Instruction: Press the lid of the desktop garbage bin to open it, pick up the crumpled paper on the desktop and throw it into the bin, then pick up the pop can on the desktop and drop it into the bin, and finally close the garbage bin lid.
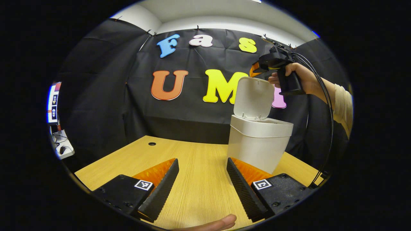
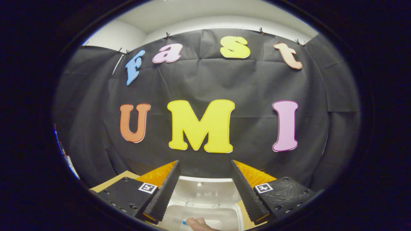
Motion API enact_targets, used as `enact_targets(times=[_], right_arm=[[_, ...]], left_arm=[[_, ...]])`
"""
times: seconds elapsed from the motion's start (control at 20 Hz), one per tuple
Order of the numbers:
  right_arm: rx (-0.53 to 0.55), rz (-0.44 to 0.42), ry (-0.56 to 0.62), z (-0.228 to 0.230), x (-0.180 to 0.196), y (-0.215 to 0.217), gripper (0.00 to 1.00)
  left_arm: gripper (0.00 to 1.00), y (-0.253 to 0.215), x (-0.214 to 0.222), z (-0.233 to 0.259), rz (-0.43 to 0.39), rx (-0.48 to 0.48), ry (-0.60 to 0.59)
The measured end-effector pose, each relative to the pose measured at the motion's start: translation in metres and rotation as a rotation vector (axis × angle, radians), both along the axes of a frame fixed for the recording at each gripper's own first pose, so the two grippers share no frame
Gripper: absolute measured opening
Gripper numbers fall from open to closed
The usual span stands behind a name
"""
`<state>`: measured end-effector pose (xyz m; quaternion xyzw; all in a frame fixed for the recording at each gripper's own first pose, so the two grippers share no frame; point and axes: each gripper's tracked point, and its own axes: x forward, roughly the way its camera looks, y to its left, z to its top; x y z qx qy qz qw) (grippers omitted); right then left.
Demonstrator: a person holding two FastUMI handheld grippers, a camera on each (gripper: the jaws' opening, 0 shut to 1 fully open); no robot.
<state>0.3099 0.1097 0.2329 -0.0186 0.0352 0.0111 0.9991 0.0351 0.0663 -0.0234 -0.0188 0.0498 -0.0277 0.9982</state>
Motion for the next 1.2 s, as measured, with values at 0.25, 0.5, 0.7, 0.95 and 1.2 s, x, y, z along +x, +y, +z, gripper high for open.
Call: enact_targets(times=[0.25,0.5,0.7,0.95,1.2], right_arm=[[-0.036,0.034,0.037,-0.012,-0.025,0.004,0.94],[-0.054,0.05,0.076,-0.03,-0.043,0.002,0.94],[-0.108,0.056,0.119,-0.058,-0.05,0.007,0.94],[-0.16,0.044,0.201,-0.092,-0.053,0.009,0.96],[-0.12,0.019,0.303,-0.116,-0.055,0.012,0.95]], left_arm=[[0.96,0.008,-0.008,0.008,0.035,0.022,-0.016],[0.96,0.002,-0.009,0.01,0.031,0.051,-0.031],[0.96,-0.01,-0.009,0.004,-0.002,0.029,-0.005],[0.96,-0.006,-0.008,0.005,0.023,0.07,-0.02],[0.96,-0.01,-0.008,0.001,0.011,0.063,-0.001]])
